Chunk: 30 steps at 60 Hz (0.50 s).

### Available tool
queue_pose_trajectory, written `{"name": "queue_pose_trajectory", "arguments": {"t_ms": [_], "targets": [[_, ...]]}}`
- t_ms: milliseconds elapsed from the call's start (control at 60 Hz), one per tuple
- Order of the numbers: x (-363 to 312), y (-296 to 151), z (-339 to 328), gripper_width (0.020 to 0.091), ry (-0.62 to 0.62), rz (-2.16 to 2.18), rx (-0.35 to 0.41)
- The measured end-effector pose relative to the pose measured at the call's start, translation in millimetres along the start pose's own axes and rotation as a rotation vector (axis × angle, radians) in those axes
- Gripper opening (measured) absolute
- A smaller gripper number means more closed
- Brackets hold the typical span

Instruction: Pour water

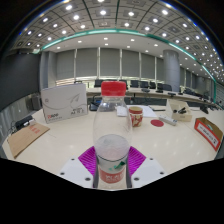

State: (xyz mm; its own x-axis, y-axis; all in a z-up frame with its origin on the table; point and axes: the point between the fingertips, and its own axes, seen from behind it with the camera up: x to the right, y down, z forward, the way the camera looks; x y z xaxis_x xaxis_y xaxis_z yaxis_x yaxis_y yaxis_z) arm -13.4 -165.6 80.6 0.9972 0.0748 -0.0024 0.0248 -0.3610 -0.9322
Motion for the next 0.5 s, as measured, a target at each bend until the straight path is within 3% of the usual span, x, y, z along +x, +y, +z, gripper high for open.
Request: {"name": "queue_pose_trajectory", "arguments": {"t_ms": [150, 317, 500], "targets": [[-28, -44, 7, 0.0375, -0.057, 0.034, 0.02], [-68, -126, 33, 0.0377, -0.18, 0.229, 0.08], [-84, -210, 95, 0.0375, -0.375, 0.664, 0.102]]}}
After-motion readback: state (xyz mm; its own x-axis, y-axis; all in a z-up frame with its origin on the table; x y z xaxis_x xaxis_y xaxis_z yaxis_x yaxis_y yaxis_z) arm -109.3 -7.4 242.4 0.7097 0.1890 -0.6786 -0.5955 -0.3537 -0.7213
